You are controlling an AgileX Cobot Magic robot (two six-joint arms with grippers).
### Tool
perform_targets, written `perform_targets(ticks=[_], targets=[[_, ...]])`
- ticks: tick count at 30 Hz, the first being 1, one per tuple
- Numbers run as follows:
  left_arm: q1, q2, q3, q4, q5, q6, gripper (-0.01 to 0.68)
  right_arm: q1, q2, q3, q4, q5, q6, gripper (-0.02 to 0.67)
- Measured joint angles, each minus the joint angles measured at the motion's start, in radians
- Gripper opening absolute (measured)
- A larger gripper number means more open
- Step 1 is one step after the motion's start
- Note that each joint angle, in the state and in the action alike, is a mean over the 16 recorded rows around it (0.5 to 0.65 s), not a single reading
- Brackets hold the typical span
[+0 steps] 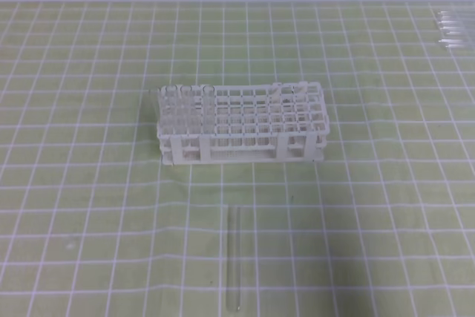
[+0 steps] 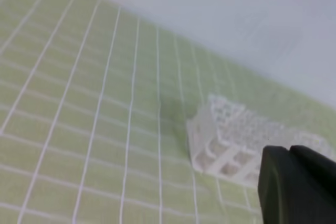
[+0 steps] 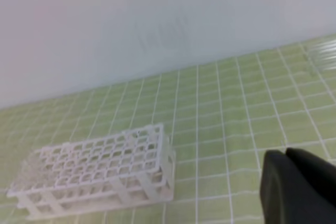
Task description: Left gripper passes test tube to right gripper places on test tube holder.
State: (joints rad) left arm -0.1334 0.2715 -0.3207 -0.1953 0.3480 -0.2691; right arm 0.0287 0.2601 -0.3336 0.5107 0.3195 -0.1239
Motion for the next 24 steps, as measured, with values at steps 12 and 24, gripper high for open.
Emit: perform_targets(ticks=[12,24], targets=[[-0.058,0.538,-0.285,-0.197,0.295,0.273,-0.002,0.0,0.313,-0.257,-0.062,0.258,-0.027,-0.016],[-0.383,1.008,-0.466,-0.23,0.315,0.222,-0.002,0.0,0.399,-0.268,-0.089,0.346,-0.058,-0.016]])
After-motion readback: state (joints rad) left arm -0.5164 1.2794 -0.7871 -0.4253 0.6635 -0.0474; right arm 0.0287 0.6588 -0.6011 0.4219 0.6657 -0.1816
